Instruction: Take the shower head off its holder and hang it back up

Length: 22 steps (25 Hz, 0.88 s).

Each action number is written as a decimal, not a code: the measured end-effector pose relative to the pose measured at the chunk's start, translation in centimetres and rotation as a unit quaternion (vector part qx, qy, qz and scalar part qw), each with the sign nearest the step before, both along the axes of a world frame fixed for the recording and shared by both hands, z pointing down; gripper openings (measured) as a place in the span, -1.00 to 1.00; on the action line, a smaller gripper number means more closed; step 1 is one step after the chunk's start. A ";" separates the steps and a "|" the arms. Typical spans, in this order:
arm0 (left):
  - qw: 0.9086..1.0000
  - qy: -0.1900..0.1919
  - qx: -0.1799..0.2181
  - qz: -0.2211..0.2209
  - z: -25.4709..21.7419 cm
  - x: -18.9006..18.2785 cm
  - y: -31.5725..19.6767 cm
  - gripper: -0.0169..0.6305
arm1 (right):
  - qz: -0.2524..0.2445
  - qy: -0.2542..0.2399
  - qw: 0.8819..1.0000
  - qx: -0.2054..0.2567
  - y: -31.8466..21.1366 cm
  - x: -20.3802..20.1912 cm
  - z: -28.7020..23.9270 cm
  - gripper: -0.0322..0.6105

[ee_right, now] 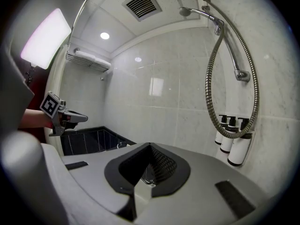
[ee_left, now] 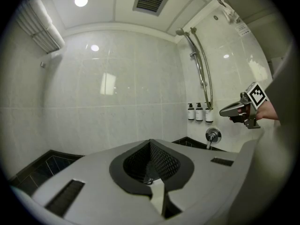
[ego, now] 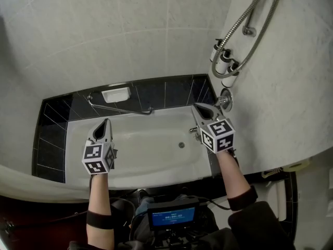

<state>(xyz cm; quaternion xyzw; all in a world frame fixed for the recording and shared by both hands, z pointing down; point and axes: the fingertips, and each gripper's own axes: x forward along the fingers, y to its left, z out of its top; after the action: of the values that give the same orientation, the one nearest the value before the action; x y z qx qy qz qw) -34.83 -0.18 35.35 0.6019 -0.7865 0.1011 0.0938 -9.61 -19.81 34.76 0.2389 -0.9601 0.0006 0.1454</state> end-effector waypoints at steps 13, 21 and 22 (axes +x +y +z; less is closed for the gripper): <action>0.998 -0.036 0.027 0.045 -5.2 2.7 -4.4 -0.94 | 0.031 -0.021 0.996 0.080 -2.3 1.4 -6.7 -0.67; 0.989 -0.086 0.071 0.093 -13.6 5.0 -11.0 -0.94 | 0.056 -0.069 0.976 0.200 -6.1 2.8 -22.1 -0.27; 0.988 -0.092 0.077 0.099 -14.8 5.4 -11.8 -0.94 | 0.063 -0.071 0.972 0.214 -6.9 3.1 -23.8 -0.26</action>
<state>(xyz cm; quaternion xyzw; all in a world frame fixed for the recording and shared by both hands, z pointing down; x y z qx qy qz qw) -29.44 -11.98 20.58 0.6701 -0.7340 0.1045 -0.0362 -6.47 -26.70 10.93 0.3236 -0.9290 -0.1783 0.0218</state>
